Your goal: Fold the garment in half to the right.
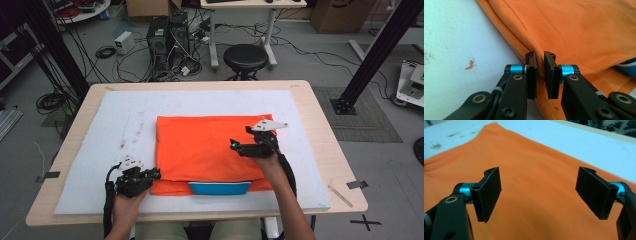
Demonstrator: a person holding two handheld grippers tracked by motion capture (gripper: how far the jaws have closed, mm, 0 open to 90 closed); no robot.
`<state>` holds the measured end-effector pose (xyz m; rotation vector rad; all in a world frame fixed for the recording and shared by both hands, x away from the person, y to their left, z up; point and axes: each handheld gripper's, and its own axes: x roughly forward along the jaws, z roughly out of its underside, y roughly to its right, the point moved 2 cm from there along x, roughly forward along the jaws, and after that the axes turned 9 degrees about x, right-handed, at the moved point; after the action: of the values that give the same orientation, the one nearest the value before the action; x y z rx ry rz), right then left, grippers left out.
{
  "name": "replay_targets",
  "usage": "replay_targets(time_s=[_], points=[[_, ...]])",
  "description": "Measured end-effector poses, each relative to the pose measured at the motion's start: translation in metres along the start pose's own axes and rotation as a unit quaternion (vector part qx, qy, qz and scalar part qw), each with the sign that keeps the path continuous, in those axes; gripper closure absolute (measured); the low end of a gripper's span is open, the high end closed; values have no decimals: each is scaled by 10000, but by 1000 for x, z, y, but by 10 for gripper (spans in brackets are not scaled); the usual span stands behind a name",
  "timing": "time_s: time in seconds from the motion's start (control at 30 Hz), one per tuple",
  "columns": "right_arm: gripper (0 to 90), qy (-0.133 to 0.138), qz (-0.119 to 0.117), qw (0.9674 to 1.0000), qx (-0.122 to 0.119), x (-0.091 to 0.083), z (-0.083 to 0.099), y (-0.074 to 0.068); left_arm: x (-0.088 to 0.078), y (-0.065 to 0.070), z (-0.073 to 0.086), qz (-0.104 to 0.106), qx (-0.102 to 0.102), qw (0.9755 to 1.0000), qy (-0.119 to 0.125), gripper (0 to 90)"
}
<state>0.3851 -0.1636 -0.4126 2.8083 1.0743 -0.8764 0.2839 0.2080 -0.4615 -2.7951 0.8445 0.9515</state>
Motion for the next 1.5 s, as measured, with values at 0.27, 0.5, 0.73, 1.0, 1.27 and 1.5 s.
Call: replay_targets(time_s=[0.27,0.5,0.73,1.0,1.27,1.5], points=[[212,-106,-563,9976,-384,55,-28,-17,0,-1,5,8,-55,10000,-1,808],[212,-175,-671,9967,-416,93,-39,-32,-1,0,6,60,-70,10000,37,806],[213,-309,-860,9947,-474,123,-54,-56,-1,0,6,88,-68,9999,23,807],[239,-743,-1044,9892,-709,170,-59,-86,-2,-1,7,135,-76,9999,27,804],[252,-1074,-1007,9866,-701,206,-62,-102,-2,-1,7,155,-70,9999,18,805],[297,-1424,-1072,9817,-673,234,-68,-121,-1,-2,7,186,-98,9998,17,803]])
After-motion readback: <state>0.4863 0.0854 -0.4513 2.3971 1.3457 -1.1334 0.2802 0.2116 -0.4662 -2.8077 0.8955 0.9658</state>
